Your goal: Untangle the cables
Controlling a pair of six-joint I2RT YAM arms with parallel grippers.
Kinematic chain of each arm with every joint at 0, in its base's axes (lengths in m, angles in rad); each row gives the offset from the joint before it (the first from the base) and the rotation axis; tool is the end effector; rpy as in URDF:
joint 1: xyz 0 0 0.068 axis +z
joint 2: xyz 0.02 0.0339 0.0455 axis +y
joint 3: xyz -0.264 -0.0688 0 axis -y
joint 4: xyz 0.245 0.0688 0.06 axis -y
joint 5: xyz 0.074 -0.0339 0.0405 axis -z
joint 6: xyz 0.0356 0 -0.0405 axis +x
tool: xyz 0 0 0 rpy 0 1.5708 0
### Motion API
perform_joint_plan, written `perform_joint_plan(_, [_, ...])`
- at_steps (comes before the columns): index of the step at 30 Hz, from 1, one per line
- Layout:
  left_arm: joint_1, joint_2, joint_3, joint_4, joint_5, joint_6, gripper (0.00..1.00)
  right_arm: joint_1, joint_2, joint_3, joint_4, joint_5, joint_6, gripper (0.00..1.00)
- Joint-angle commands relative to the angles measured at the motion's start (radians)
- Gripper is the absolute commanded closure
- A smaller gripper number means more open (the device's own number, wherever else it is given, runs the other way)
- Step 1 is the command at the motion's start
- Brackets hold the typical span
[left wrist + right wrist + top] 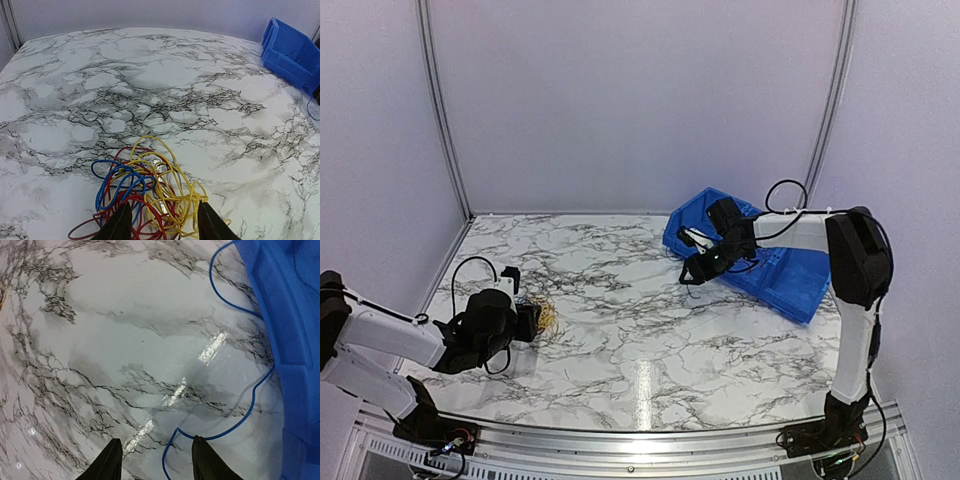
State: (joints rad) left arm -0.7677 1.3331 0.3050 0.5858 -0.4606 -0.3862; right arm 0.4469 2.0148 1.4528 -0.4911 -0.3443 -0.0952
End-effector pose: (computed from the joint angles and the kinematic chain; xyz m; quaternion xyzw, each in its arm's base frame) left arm 0.1775 -0.1493 0.1459 0.0361 0.8309 -0.1223 0.5416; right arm 0.3789 0.1949 0.1787 -0.2972 0.9059 0.2072 0.2193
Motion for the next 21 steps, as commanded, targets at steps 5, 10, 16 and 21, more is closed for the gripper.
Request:
perform_joint_plan(5, [-0.005, -0.065, -0.035, -0.044, -0.041, -0.014, 0.53, 0.004, 0.086, 0.113, -0.013, 0.098, 0.159, 0.57])
perform_joint_plan(10, [-0.005, -0.062, -0.035, -0.049, -0.042, -0.030, 0.53, 0.004, 0.119, 0.128, 0.001, 0.133, 0.202, 0.60])
perform_joint_plan(16, [-0.007, -0.060, -0.037, -0.050, -0.043, -0.034, 0.53, 0.006, 0.126, 0.119, 0.019, 0.133, 0.229, 0.71])
perform_joint_plan(21, [-0.006, -0.071, -0.040, -0.050, -0.044, -0.035, 0.53, 0.037, 0.028, 0.024, 0.061, 0.140, 0.222, 0.71])
